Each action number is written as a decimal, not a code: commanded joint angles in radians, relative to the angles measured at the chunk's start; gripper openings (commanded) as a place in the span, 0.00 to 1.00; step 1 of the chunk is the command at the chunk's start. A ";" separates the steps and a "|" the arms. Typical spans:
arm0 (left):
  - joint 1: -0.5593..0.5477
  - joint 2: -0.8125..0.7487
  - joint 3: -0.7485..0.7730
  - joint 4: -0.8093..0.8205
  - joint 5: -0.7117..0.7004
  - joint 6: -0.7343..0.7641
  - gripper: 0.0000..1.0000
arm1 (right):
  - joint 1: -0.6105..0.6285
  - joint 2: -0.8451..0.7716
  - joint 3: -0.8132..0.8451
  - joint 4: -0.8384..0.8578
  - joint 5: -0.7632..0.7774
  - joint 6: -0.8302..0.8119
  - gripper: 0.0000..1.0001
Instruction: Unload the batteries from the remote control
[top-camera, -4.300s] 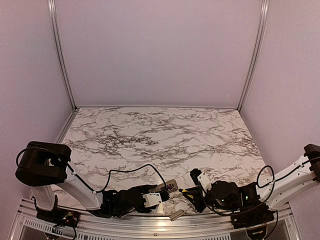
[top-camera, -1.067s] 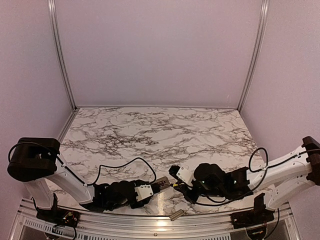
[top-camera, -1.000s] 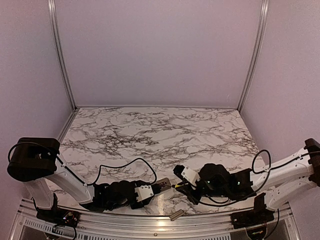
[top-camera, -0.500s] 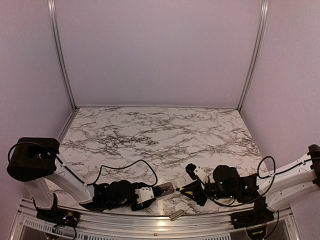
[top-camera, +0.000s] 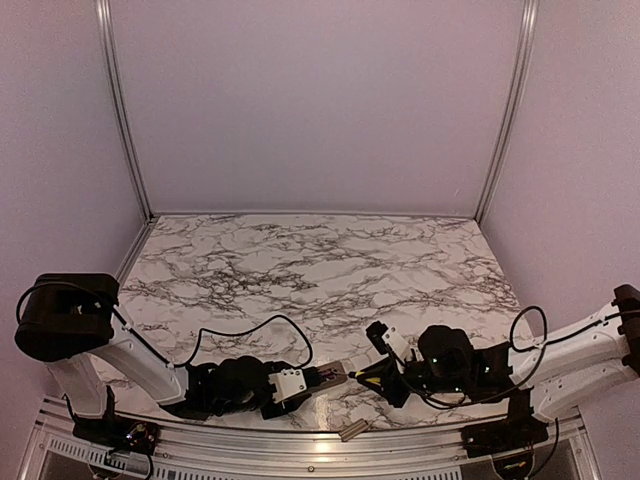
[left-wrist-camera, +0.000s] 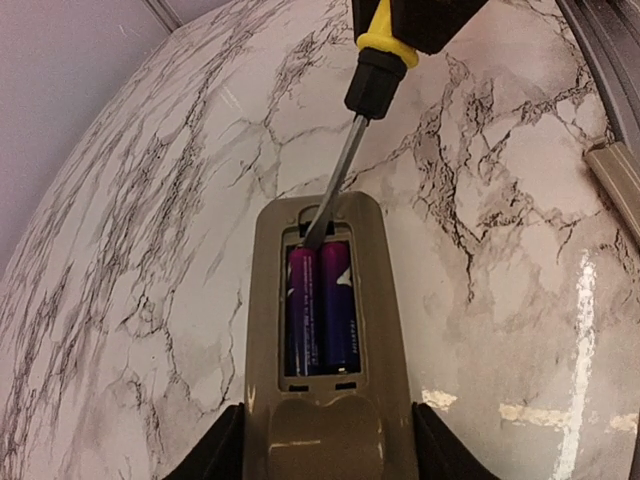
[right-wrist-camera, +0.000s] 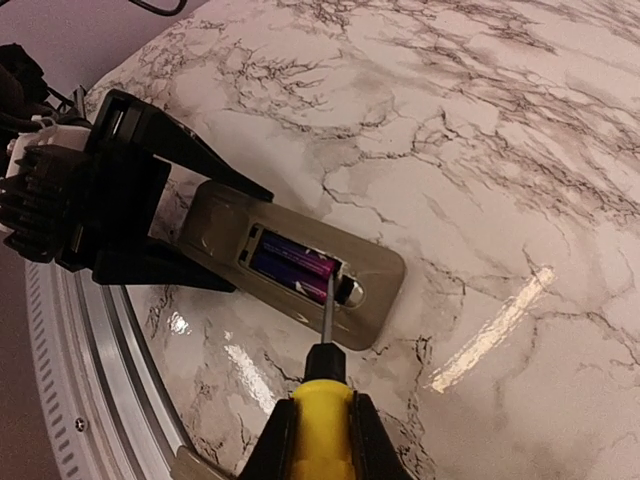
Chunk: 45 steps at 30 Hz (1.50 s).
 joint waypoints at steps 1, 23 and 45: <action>-0.004 0.003 0.058 0.074 0.067 0.005 0.00 | 0.029 0.015 0.159 0.203 -0.177 0.004 0.00; 0.049 0.036 0.113 0.004 0.043 -0.053 0.00 | 0.029 0.180 0.391 0.067 -0.121 0.059 0.00; 0.061 0.043 0.121 -0.020 0.021 -0.049 0.00 | 0.029 0.067 0.453 -0.304 0.175 0.044 0.00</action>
